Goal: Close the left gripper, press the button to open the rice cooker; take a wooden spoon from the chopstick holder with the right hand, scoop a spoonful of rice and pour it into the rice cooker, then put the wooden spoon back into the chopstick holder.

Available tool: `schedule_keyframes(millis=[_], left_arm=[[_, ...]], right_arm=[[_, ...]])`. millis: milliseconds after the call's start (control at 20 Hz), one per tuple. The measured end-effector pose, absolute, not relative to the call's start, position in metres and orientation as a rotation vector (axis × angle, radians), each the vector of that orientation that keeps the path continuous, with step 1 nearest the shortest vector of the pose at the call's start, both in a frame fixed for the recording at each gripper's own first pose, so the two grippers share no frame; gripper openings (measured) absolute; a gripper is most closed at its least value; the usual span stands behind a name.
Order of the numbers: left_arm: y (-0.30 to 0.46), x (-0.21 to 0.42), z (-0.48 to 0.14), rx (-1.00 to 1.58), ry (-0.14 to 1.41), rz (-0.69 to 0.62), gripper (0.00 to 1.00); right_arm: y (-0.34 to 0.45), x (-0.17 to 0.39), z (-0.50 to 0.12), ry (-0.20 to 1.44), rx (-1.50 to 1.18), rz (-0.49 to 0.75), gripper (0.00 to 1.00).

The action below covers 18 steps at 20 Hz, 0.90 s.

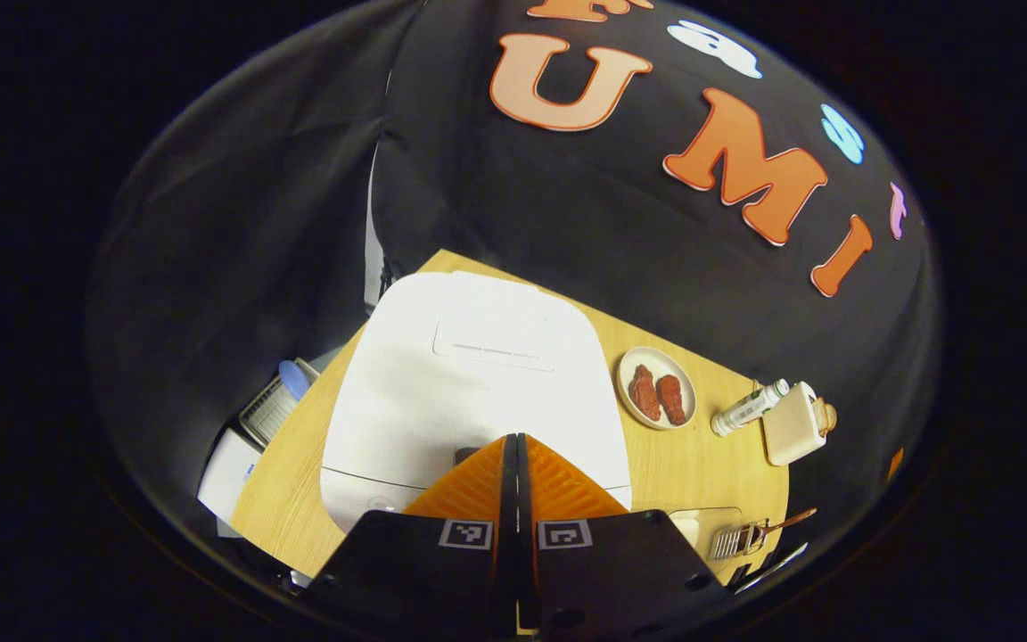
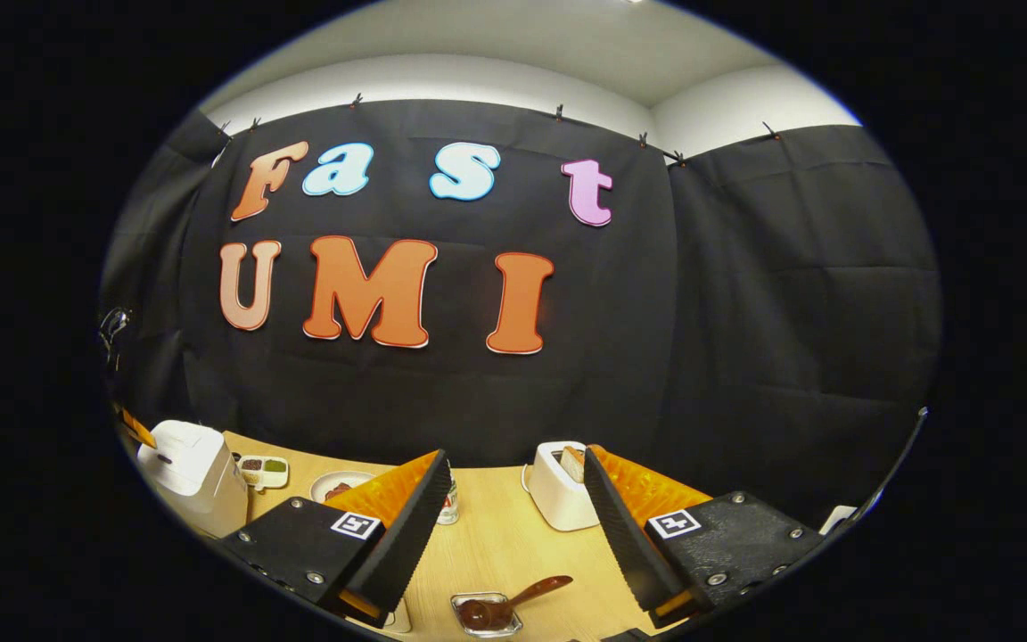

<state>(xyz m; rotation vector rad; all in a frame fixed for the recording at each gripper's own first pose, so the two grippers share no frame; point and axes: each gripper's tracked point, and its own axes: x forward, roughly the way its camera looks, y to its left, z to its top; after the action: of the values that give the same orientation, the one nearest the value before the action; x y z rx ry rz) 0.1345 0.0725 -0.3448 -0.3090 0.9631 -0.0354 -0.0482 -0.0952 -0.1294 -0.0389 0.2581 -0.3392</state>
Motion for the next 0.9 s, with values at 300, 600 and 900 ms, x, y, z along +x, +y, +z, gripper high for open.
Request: schedule_keyframes(millis=[300, 600, 900], left_arm=[[0.07, 0.143, -0.363, -0.341, 1.027, -0.037, 0.05], [0.068, 0.138, -0.37, -0.366, 1.066, 0.004, 0.05], [0.07, 0.144, -0.349, -0.357, 0.982, 0.032, 0.05]], right_arm=[[-0.108, -0.069, -0.149, 0.321, -0.061, -0.379, 0.94], [-0.114, -0.082, -0.169, 0.373, -0.042, -0.395, 0.94], [-0.115, -0.086, -0.191, 0.419, 0.006, -0.366, 0.94]])
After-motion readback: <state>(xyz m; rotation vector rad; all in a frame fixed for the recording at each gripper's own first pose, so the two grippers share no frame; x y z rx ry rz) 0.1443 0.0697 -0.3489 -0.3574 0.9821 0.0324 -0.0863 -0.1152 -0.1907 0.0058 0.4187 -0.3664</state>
